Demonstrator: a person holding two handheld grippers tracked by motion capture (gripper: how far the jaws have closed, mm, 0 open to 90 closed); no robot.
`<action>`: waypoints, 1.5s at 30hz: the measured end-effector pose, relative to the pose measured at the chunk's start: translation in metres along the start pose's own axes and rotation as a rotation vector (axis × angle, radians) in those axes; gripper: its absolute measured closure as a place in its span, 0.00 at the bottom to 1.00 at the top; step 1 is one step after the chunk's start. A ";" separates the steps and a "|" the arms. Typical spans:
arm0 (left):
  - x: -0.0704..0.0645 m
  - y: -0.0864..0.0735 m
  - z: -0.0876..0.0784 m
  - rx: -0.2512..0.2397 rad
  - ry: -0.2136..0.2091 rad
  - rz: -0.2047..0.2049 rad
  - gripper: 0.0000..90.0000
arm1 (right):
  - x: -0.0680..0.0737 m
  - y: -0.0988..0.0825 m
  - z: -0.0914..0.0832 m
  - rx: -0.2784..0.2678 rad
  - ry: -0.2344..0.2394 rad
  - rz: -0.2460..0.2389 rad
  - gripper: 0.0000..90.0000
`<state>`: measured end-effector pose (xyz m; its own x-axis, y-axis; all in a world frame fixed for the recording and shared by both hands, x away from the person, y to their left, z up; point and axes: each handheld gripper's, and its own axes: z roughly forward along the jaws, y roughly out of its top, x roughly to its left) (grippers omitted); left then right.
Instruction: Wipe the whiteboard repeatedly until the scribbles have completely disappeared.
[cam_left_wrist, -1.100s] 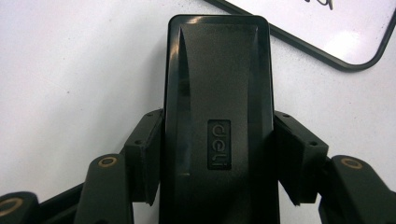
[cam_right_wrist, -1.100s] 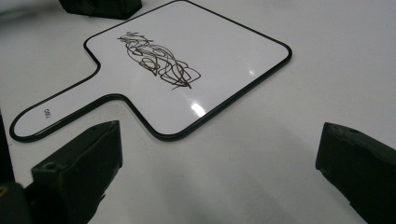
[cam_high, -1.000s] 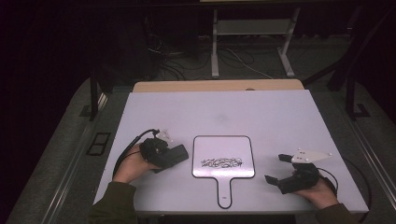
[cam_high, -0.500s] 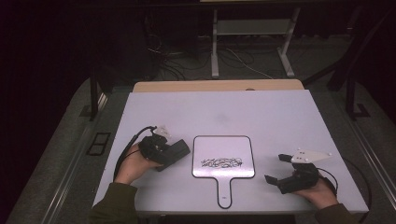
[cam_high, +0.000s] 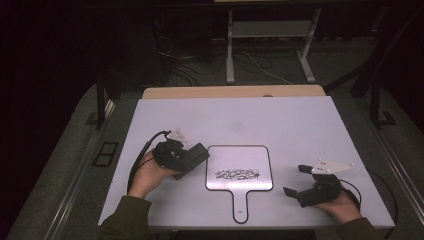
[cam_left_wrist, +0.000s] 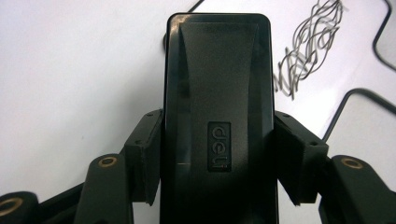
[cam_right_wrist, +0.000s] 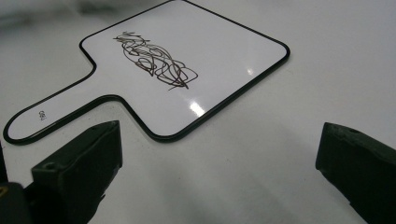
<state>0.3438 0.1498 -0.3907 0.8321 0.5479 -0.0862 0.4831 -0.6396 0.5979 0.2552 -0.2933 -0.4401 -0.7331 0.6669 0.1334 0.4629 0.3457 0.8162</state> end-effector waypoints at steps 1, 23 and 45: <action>-0.001 0.001 0.001 -0.015 -0.004 -0.005 0.43 | 0.000 0.000 0.000 0.001 0.000 0.002 0.00; -0.029 0.037 0.021 -0.017 -0.082 0.080 0.43 | -0.001 -0.003 -0.002 -0.007 -0.012 0.024 0.00; -0.055 0.069 0.071 0.039 -0.112 0.168 0.43 | 0.000 -0.003 0.000 -0.004 -0.002 0.018 0.00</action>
<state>0.3510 0.0373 -0.4010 0.9258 0.3700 -0.0773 0.3436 -0.7385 0.5801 0.2533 -0.2942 -0.4421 -0.7238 0.6741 0.1472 0.4739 0.3306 0.8161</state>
